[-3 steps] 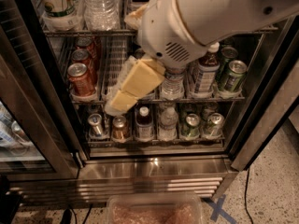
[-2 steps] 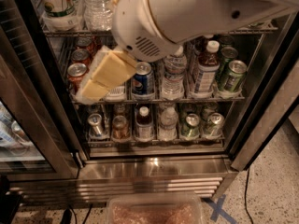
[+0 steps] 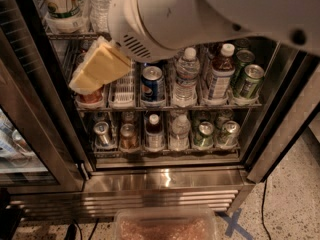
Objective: Pick water bottle from top shelf of fridge
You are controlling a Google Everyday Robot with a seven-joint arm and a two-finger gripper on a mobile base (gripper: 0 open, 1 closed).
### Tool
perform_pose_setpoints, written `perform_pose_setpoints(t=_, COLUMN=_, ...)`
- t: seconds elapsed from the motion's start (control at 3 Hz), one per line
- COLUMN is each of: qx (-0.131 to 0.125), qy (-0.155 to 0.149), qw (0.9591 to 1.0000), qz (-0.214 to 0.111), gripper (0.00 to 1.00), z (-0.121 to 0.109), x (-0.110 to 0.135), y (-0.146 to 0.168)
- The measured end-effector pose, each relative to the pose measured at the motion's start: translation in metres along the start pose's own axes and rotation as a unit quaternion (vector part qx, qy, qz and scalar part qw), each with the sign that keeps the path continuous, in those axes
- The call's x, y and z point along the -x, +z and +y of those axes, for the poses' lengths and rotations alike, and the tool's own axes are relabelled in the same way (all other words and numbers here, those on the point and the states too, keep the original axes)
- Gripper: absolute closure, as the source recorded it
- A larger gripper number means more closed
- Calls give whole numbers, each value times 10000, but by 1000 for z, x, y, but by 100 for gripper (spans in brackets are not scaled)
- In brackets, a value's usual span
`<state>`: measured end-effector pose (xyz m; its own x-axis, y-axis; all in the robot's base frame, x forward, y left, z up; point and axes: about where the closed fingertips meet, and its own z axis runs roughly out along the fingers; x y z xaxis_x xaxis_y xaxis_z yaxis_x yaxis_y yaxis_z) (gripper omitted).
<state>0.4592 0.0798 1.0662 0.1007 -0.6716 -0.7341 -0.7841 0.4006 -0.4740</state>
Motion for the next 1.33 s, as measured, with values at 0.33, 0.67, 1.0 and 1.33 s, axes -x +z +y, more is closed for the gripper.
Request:
perform_pose_setpoints(t=0.33, qx=-67, qy=90, qw=9999, qz=21, gripper=0, z=-2, x=-1, y=-1)
perform_pose_setpoints(t=0.67, qx=-311, qy=672, qw=9972, qz=-55, gripper=0, z=-12, x=-1, y=-2)
perform_pose_setpoints(t=1.0, qx=-312, qy=671, qw=9972, qz=-55, gripper=0, z=-12, x=-1, y=-2)
perform_pose_setpoints(t=1.33, qx=-635, qy=692, qw=9955, qz=-107, gripper=0, z=-31, x=-3, y=5)
